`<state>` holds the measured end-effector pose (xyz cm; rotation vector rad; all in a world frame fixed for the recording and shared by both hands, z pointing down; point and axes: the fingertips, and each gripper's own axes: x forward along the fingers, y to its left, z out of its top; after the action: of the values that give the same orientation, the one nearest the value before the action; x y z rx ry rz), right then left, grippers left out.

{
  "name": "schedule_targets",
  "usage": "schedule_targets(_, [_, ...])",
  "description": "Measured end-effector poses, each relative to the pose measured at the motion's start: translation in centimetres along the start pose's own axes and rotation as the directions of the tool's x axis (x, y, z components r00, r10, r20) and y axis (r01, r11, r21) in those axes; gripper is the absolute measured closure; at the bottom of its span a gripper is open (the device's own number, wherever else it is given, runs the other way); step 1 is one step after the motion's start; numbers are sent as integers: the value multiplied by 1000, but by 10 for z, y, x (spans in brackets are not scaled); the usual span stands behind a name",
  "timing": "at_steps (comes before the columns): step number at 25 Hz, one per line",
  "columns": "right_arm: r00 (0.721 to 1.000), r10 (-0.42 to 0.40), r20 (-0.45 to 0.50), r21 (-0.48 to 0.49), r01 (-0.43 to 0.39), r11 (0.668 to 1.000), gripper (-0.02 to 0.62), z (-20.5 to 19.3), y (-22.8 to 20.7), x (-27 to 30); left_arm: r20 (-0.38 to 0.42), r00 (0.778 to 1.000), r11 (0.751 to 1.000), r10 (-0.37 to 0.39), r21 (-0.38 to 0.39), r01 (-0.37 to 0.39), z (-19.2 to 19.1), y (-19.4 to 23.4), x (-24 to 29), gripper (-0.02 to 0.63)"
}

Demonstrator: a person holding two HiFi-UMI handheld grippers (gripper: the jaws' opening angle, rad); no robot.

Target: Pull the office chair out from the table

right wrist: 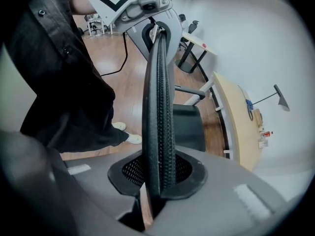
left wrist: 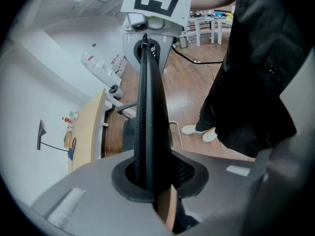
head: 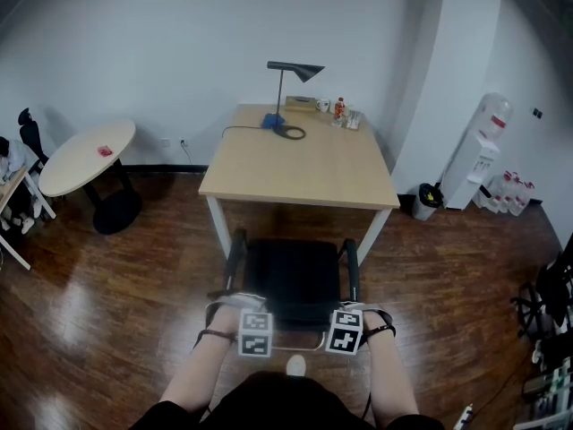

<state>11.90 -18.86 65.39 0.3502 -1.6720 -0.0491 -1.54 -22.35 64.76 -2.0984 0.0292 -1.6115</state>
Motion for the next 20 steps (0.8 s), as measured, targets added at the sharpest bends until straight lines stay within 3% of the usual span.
schedule_targets(20, [1000, -4, -9, 21, 4, 1000, 522, -2, 64, -16, 11, 1000, 1000, -25, 19, 24, 14, -57, -22, 554])
